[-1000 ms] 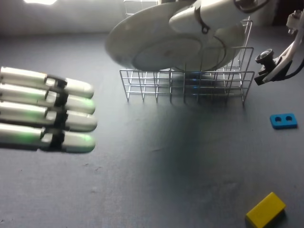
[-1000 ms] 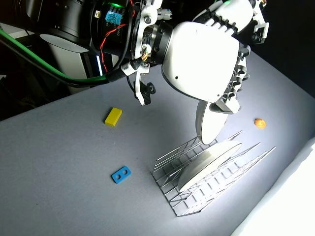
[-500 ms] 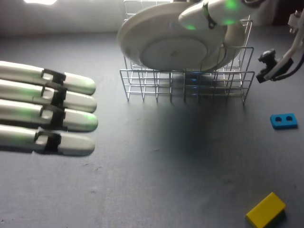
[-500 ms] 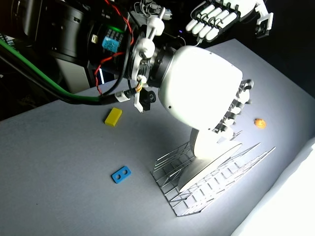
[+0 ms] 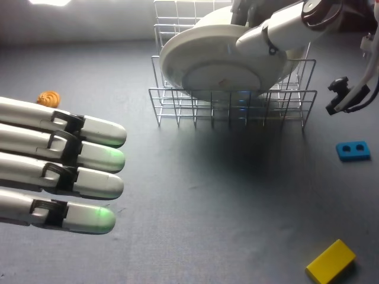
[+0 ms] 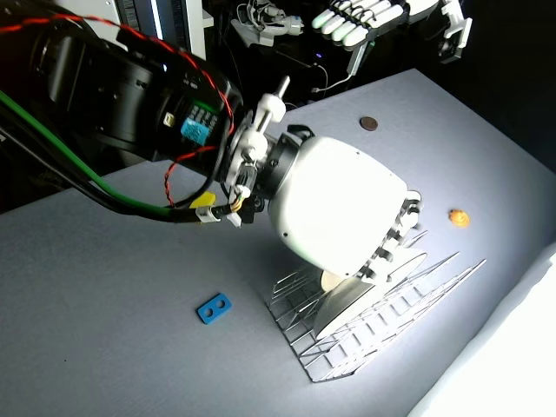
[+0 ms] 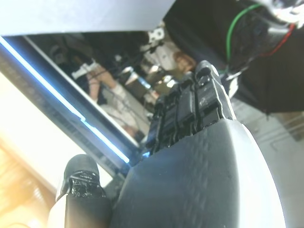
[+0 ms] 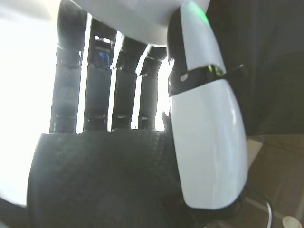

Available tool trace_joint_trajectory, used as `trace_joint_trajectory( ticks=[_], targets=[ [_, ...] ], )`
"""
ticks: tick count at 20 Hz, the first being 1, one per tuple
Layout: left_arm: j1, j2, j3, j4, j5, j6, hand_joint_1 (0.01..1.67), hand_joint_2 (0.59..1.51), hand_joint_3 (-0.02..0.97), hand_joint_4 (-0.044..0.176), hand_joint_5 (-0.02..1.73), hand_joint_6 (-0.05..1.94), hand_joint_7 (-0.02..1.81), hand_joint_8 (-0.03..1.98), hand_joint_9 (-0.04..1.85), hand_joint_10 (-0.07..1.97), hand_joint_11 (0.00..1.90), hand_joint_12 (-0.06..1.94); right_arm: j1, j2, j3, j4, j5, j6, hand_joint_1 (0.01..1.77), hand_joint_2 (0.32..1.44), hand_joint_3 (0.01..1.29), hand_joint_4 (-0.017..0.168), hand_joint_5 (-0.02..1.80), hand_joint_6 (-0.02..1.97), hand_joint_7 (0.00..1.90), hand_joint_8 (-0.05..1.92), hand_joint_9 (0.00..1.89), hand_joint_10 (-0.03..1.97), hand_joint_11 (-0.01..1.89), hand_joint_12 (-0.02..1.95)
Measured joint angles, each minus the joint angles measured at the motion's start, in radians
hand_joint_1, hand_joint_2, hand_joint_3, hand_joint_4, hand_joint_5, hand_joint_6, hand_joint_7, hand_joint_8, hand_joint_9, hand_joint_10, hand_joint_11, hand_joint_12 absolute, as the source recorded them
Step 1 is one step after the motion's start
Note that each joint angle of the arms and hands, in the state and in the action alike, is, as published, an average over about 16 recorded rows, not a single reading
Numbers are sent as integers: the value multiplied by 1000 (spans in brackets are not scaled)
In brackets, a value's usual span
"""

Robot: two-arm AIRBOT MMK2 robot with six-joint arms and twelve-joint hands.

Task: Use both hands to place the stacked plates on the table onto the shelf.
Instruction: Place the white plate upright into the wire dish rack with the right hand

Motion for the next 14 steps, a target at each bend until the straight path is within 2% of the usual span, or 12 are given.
trace_joint_trajectory(
  ticks=[4, 7, 14],
  targets=[
    [8, -11, -8, 12, -4, 27, 13, 1146, -2, 5, 34, 20, 22, -2, 20, 9, 22, 13, -19, -5, 11, -3, 4, 0, 1201, 1059, 9, -2, 892, 903, 1027, 923, 1025, 608, 732, 1299],
    [13, -22, -13, 29, -1, 50, 13, 1146, -2, 5, 35, 19, 22, -2, 19, 9, 22, 13, -30, -7, 15, -6, 5, 0, 1187, 1069, 9, -4, 879, 903, 1013, 780, 1001, 548, 708, 1270],
    [18, -47, -21, 74, 31, 82, 13, 1145, -2, 5, 29, 19, 18, -2, 19, 9, 21, 13, -47, -7, 16, -13, -2, 0, 1123, 1068, 9, -4, 854, 572, 965, 391, 905, 374, 582, 1235]
  ],
)
